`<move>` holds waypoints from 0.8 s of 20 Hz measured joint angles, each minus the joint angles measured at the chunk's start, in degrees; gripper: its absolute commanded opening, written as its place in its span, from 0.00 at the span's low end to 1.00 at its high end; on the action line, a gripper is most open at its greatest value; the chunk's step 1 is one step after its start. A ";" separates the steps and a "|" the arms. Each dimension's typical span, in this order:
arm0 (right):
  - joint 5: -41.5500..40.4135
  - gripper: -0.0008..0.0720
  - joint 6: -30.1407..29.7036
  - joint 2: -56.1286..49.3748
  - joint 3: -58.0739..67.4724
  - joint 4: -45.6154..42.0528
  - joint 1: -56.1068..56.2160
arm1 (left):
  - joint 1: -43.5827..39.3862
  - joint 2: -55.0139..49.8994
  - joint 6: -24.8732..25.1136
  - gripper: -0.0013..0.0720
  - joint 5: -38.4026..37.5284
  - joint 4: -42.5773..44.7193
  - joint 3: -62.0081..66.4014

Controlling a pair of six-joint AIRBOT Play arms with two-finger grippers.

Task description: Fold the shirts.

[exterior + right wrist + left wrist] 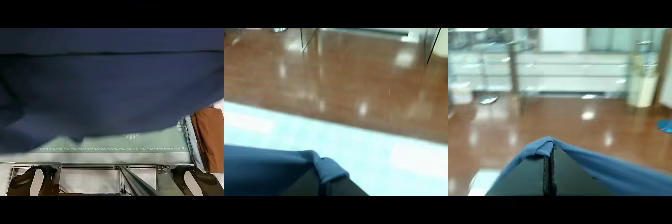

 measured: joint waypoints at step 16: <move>-22.69 0.03 -12.76 -32.81 -28.61 19.85 0.33 | -8.74 -38.14 3.17 0.04 22.05 -14.23 -36.20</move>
